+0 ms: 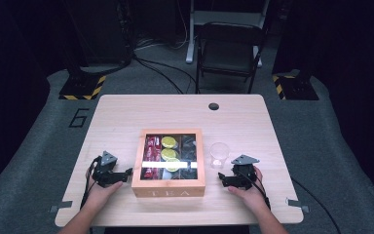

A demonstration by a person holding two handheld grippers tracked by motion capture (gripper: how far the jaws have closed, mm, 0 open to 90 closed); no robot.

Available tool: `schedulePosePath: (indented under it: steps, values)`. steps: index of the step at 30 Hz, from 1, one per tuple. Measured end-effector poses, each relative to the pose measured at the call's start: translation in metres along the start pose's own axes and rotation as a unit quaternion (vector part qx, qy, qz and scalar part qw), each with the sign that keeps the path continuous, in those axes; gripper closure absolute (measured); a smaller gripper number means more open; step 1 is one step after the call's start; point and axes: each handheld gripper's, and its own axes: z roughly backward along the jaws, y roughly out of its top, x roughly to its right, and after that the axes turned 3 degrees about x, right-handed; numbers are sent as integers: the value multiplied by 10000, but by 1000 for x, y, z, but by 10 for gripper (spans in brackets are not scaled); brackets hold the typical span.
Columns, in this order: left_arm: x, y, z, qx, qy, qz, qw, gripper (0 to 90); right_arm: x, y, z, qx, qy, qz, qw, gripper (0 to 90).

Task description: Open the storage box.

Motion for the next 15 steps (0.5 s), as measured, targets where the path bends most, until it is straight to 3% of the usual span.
schedulePosePath:
  steps: [2,15]
  values:
    - [-1,1,0,-58,-83,-43,9999,186,0,0,0,-3,2,13,10000,141]
    - [0,1,0,-43,-83,-19,10000,179,-1,0,-1,-11,-35,3,10000,127]
